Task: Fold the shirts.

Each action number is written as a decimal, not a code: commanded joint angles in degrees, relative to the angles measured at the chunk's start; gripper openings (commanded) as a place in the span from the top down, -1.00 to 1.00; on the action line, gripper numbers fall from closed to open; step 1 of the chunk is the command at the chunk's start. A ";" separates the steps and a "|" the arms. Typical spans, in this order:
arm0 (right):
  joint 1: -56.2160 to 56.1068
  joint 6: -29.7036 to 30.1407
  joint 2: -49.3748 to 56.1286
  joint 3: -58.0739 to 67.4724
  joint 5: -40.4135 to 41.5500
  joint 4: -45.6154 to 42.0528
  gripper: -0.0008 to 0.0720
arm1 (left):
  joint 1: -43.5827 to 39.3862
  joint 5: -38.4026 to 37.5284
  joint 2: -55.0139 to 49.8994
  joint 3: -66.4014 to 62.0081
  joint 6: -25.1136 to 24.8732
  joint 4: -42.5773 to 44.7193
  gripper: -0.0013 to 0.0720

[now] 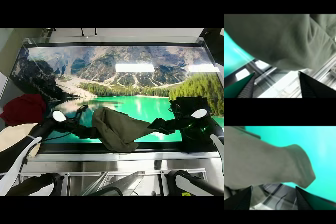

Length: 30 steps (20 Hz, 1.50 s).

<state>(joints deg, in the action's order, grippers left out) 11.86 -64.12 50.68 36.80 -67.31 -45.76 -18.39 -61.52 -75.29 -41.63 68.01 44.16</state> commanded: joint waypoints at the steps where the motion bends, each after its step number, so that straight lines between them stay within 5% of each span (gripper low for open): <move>1: -0.07 7.54 5.60 0.33 3.98 1.11 -0.67 | -3.72 1.27 -5.66 -3.61 -1.11 -1.81 -0.60; 2: -0.07 9.14 6.32 0.74 3.96 2.23 -0.66 | -3.69 0.37 -6.80 -4.98 -1.11 -1.84 -0.60; 5: -0.07 11.52 7.91 1.11 5.66 3.37 -0.56 | -3.69 -0.28 -8.00 -7.65 -1.09 -1.79 0.71; 8: -0.11 11.89 10.08 1.16 5.79 4.09 -0.56 | -3.67 -1.29 -7.93 -9.55 -1.09 -1.75 0.92; 11: -1.86 13.09 10.43 1.18 6.23 4.70 -0.51 | -3.69 -1.73 -7.93 -10.80 -0.96 -1.81 0.92; 13: -2.69 14.03 10.34 2.29 6.23 4.72 -0.20 | -3.56 -1.90 -7.93 -10.84 -0.92 -1.81 0.92; 22: 1.03 13.18 9.90 11.56 4.70 3.37 -0.23 | 3.72 -6.82 -5.42 -10.84 -1.64 -1.73 0.92; 30: -9.35 13.81 17.38 11.56 -2.12 3.69 -0.21 | 4.50 -7.32 -5.46 -10.84 -3.08 -1.70 0.92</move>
<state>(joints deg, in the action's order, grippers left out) 5.96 -50.61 66.39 48.27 -67.48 -42.19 -14.11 -68.62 -80.84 -52.40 65.45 42.44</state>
